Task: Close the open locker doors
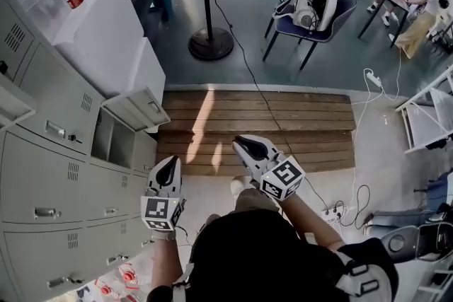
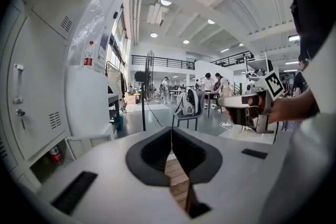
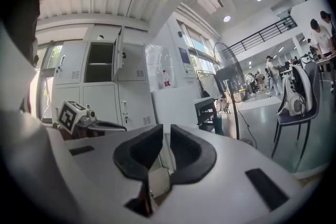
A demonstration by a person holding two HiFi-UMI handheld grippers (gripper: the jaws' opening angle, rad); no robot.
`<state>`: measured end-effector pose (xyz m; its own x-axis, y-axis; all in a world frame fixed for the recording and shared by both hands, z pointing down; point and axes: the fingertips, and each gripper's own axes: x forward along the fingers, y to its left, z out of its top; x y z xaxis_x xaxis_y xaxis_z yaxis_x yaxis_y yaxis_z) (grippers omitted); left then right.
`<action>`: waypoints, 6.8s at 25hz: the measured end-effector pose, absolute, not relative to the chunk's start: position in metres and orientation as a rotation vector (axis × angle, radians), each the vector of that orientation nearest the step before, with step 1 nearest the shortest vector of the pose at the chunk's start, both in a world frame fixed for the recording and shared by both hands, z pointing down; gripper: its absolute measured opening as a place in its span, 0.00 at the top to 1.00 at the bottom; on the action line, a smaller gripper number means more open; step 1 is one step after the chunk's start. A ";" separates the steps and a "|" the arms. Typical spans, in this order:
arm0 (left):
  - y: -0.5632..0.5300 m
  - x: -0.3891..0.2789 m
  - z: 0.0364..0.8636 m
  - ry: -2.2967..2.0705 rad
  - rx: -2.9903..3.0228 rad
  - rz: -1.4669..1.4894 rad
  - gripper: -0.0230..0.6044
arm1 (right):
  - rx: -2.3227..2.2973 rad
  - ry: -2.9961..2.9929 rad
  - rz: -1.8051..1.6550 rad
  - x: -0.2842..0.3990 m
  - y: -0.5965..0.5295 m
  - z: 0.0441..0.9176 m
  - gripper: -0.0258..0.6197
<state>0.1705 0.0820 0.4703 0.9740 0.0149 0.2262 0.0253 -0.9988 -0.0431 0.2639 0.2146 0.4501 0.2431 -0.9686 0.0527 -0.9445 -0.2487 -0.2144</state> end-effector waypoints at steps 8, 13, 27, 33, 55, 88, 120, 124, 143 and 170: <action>0.059 0.245 0.450 0.136 -3.056 -0.330 0.95 | -2.263 1.963 -0.197 0.349 0.180 0.433 0.88; 0.043 0.267 0.439 0.256 -3.036 -0.308 0.95 | -2.174 2.080 -0.146 0.377 0.150 0.422 0.88; -0.008 0.211 0.406 0.679 -2.930 -0.296 0.95 | -1.818 2.350 -0.049 0.341 0.051 0.385 0.88; -0.030 0.164 0.386 0.855 -2.855 -0.262 0.95 | -1.656 2.442 -0.011 0.300 0.014 0.364 0.88; -0.074 0.000 0.345 1.294 -2.651 -0.186 0.95 | -1.245 2.557 0.238 0.171 -0.097 0.241 0.88; -0.066 -0.101 0.375 1.449 -2.690 -0.147 0.95 | -1.124 2.539 0.491 0.063 -0.109 0.154 0.74; -0.089 -0.257 0.397 1.512 -2.709 -0.097 0.95 | -1.052 2.550 0.614 -0.107 -0.106 0.149 0.76; -0.088 -0.276 0.399 1.571 -2.679 -0.090 0.95 | -1.006 2.559 0.598 -0.126 -0.113 0.148 0.78; -0.117 -0.313 0.401 1.821 -2.540 -0.113 0.95 | -0.717 2.644 0.565 -0.188 -0.167 0.143 0.78; -0.138 -0.356 0.412 2.106 -2.353 -0.147 0.95 | -0.593 2.658 0.460 -0.235 -0.236 0.132 0.81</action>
